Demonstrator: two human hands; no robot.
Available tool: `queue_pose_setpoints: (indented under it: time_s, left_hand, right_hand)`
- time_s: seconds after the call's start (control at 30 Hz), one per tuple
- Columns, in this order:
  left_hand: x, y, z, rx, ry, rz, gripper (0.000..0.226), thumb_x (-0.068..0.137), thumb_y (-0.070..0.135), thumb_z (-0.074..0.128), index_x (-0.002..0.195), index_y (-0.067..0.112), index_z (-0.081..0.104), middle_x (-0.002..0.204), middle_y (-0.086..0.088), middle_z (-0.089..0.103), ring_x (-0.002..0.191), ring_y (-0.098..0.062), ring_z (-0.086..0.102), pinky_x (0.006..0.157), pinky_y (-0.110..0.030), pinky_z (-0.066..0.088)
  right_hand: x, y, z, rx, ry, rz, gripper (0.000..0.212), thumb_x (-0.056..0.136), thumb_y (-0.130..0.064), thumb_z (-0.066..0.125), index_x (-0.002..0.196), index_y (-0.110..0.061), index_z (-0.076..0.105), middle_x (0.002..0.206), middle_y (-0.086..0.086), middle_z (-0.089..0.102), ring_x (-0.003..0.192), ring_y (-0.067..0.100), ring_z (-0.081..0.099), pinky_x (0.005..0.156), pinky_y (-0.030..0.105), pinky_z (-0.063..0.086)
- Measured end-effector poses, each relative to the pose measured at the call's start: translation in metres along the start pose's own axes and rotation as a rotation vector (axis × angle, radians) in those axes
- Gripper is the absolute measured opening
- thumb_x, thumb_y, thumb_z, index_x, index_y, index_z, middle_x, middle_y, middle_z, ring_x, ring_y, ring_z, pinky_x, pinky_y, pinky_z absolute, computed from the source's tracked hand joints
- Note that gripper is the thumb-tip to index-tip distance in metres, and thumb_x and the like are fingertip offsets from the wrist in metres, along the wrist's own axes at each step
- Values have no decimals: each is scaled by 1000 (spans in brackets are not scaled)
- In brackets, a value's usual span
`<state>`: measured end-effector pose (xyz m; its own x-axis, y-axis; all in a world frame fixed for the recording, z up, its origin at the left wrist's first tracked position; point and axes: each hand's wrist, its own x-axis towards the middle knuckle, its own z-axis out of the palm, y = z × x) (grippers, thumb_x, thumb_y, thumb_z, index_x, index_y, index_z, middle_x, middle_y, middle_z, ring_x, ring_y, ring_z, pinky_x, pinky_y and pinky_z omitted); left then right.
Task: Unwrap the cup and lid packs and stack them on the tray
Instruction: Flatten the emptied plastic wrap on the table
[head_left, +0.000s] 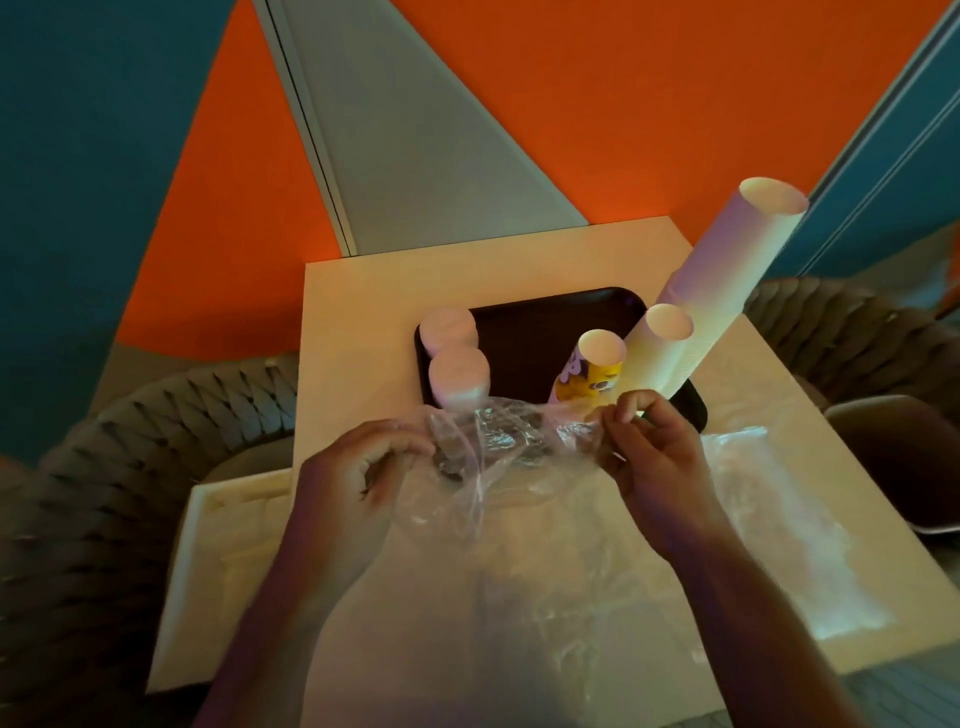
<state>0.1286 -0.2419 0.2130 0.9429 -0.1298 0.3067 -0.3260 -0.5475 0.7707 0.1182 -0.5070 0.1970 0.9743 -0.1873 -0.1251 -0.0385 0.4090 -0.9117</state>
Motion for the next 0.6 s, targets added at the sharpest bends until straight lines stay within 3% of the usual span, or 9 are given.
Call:
queue_pose_setpoints:
  time_s: [0.1, 0.2, 0.27, 0.33, 0.37, 0.43, 0.5, 0.6]
  left_hand:
    - [1, 23, 26, -107, -19, -125, 31, 93, 10, 63, 96, 39, 70, 108, 27, 69, 100, -2, 68, 86, -21, 56]
    - [3, 50, 46, -387, -54, -499, 32, 101, 9, 51, 97, 29, 75, 102, 16, 75, 89, -5, 71, 76, -28, 54]
    - [6, 72, 60, -550, -159, -717, 37, 102, 43, 43, 104, 26, 75, 102, 6, 77, 91, -12, 72, 75, -32, 50]
    - [9, 89, 70, -547, -248, -767, 58, 86, 70, 45, 103, 24, 77, 98, 6, 78, 88, -10, 73, 75, -30, 50]
    - [9, 96, 77, -516, -262, -733, 55, 84, 67, 50, 93, 21, 79, 90, 5, 78, 81, -9, 73, 73, -27, 50]
    - [7, 108, 92, -439, -228, -619, 36, 92, 40, 62, 72, 12, 75, 69, 1, 69, 65, -11, 64, 67, -25, 44]
    - [4, 110, 102, -454, -110, -570, 28, 92, 21, 66, 73, 0, 70, 67, -11, 57, 68, -18, 52, 71, -32, 39]
    - [-2, 113, 109, -571, 42, -589, 22, 90, 20, 68, 76, 3, 72, 78, -29, 58, 76, -25, 54, 77, -40, 43]
  right_hand:
    - [-3, -20, -20, 0, -58, -35, 8, 82, -20, 68, 84, -13, 66, 87, 9, 70, 87, 23, 70, 83, 36, 58]
    - [-6, -37, -42, -125, -124, -54, 21, 76, -13, 75, 96, -18, 76, 90, 17, 69, 87, 29, 68, 91, 42, 55]
    - [-6, -51, -63, -248, -202, -69, 37, 77, -1, 77, 110, -19, 76, 92, 26, 68, 86, 32, 63, 88, 44, 53]
    - [-7, -62, -78, -363, -280, -84, 49, 77, 2, 79, 120, -21, 74, 87, 16, 69, 80, 28, 59, 81, 37, 56]
    - [-8, -67, -85, -418, -310, -86, 54, 76, 4, 80, 123, -22, 72, 86, 4, 69, 76, 24, 58, 78, 33, 57]
    - [-10, -77, -96, -511, -335, -75, 59, 74, 7, 82, 125, -22, 71, 85, -8, 68, 70, 17, 58, 73, 29, 59]
    - [-11, -86, -106, -538, -309, -71, 56, 73, 2, 83, 122, -22, 72, 88, -2, 71, 69, 17, 60, 68, 28, 59]
    - [-12, -93, -124, -483, -222, -131, 37, 71, -15, 81, 107, -19, 77, 98, 6, 76, 68, 15, 62, 62, 23, 54]
